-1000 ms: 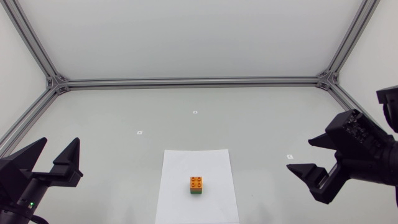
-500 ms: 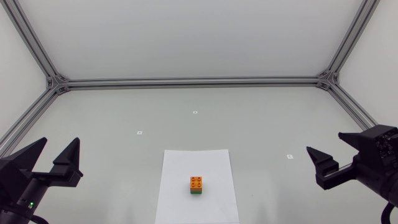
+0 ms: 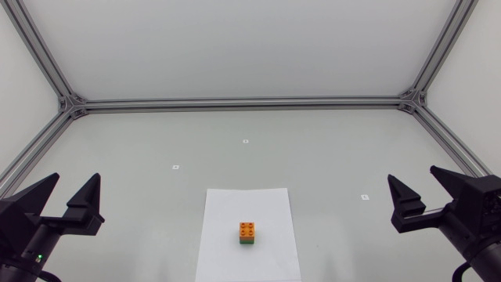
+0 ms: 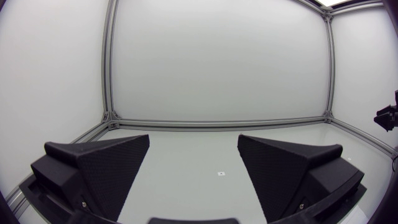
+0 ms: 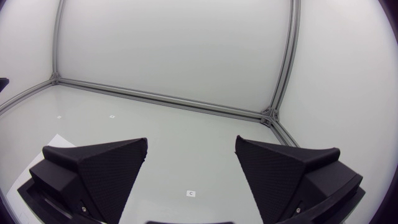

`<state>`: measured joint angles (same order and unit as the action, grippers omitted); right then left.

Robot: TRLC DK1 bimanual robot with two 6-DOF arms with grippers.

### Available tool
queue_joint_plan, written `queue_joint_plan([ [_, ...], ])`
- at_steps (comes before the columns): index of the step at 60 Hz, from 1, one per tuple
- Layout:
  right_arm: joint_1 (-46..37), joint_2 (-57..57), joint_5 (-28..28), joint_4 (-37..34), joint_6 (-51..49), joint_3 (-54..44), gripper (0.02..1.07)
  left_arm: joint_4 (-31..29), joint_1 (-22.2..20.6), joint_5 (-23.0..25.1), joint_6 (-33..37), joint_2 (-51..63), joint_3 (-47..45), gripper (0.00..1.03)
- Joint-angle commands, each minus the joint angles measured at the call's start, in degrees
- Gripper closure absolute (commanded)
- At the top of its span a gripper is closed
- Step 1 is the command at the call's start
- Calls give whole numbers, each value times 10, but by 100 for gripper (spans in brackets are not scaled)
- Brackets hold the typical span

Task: Pick up the orange 2x2 brick with the right arm and stack it on top of the green 2x2 brick in the center

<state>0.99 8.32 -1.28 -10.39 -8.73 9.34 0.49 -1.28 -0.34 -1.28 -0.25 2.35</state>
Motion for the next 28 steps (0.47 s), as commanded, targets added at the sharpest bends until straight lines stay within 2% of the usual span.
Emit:
queue_joint_plan([
  [1,-5,-21,5,26,33,-30,7,-8,2,3,8,-5,-23,4],
  [16,-10,-83,13,104,87,-93,7,-8,2,3,8,-5,-23,4],
  [28,-10,-83,13,104,87,-93,7,-8,2,3,8,-5,-23,4],
])
